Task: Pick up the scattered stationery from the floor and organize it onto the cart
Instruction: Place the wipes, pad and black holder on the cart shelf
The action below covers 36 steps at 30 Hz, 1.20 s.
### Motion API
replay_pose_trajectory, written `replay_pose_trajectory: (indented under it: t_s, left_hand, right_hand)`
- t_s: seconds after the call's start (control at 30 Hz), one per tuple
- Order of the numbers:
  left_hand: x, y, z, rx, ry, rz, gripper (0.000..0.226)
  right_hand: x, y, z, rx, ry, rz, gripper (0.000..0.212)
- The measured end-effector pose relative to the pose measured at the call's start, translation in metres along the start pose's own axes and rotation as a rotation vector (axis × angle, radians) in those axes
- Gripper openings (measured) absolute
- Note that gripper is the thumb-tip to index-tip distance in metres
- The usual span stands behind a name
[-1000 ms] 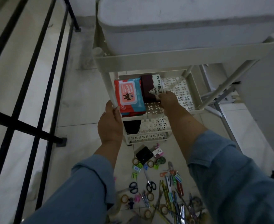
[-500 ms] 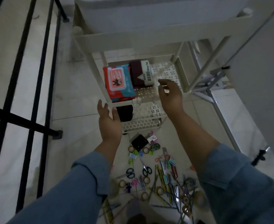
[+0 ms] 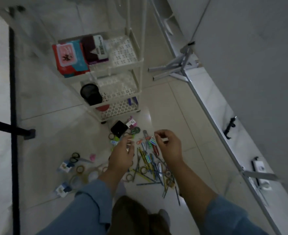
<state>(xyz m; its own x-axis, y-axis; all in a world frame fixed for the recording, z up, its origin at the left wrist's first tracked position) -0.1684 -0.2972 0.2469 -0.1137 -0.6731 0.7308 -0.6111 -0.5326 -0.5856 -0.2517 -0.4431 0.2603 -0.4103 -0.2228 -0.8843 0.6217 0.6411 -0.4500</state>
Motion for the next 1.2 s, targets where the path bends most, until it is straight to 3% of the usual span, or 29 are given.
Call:
replay_pose_trajectory:
  t_s: [0.23, 0.47, 0.67, 0.87, 0.97, 1.03, 1.13, 1.2]
  left_hand:
    - [0.001, 0.091, -0.065, -0.167, 0.013, 0.148, 0.033]
    - [-0.051, 0.185, -0.074, -0.346, 0.054, 0.262, 0.034]
    - [-0.136, 0.293, -0.046, -0.467, 0.055, 0.274, 0.032]
    - [-0.224, 0.37, -0.009, -0.436, 0.057, 0.265, 0.036]
    - [-0.255, 0.38, 0.014, -0.416, 0.03, 0.272, 0.037]
    - [-0.267, 0.377, 0.026, -0.383, -0.01, 0.28, 0.037]
    - [-0.27, 0.363, 0.033, -0.335, -0.062, 0.277, 0.034]
    - [-0.264, 0.348, 0.035, -0.293, -0.101, 0.24, 0.033]
  right_hand:
    - [0.099, -0.044, -0.094, 0.014, 0.285, -0.02, 0.013]
    - [0.217, -0.047, -0.14, 0.276, 0.645, 0.137, 0.013]
    - [0.379, -0.031, -0.153, 0.306, 0.902, -0.097, 0.021]
    - [0.522, -0.014, -0.148, 0.162, 0.924, -0.381, 0.028]
    - [0.56, -0.007, -0.148, -0.134, 0.856, -0.801, 0.035]
    - [0.564, -0.007, -0.145, -0.208, 0.802, -0.953, 0.035]
    - [0.548, 0.003, -0.141, -0.194, 0.696, -0.919, 0.017]
    - [0.519, 0.015, -0.133, -0.051, 0.59, -0.698, 0.008]
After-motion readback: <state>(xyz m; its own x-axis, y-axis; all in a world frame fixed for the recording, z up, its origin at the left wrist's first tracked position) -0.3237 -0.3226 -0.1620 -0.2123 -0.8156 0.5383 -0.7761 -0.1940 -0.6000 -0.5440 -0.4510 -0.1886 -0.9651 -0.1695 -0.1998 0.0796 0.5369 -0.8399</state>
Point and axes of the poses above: each hand's wrist, its own z-axis towards the middle knuckle, its own y-axis out of the palm, x = y × z, the point moved 2 cm from there along z, towards the middle knuckle, and after that the axes turned 4 degrees about z, right-handed, at the moved point
